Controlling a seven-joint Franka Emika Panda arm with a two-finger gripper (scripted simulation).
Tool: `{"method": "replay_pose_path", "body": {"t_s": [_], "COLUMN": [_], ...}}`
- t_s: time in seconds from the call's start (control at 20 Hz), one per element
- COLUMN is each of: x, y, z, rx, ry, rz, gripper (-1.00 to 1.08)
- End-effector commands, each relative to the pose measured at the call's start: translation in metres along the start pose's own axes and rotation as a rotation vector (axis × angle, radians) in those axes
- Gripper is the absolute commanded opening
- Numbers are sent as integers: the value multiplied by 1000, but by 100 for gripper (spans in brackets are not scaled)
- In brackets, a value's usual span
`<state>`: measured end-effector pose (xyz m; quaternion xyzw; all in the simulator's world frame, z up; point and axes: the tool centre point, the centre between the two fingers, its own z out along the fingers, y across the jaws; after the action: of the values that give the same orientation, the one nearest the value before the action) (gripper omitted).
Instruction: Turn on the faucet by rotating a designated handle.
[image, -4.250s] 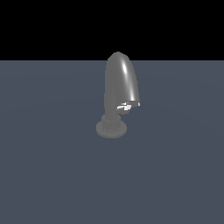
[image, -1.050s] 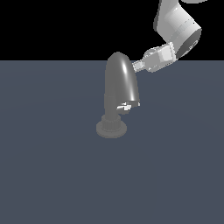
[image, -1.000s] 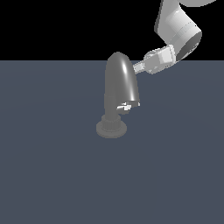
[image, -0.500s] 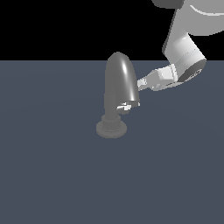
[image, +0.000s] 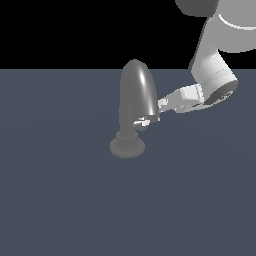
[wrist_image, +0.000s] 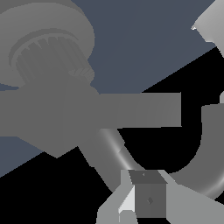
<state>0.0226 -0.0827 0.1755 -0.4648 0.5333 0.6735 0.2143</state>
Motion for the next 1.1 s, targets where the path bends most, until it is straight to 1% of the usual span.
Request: {"method": "replay_pose_path", "body": {"t_s": [0.0, 0.1, 0.85, 0.9, 0.95, 1.05], "x": [0, 0, 55, 55, 33, 46], "y": [0, 0, 16, 16, 15, 10], "z": [0, 0, 1, 1, 1, 1], "rx": [1, 1, 1, 1, 4, 4], "ry": [-2, -1, -2, -2, 13, 10], "rz": [1, 1, 0, 0, -32, -27], "gripper": [-100, -100, -100, -100, -100, -100]}}
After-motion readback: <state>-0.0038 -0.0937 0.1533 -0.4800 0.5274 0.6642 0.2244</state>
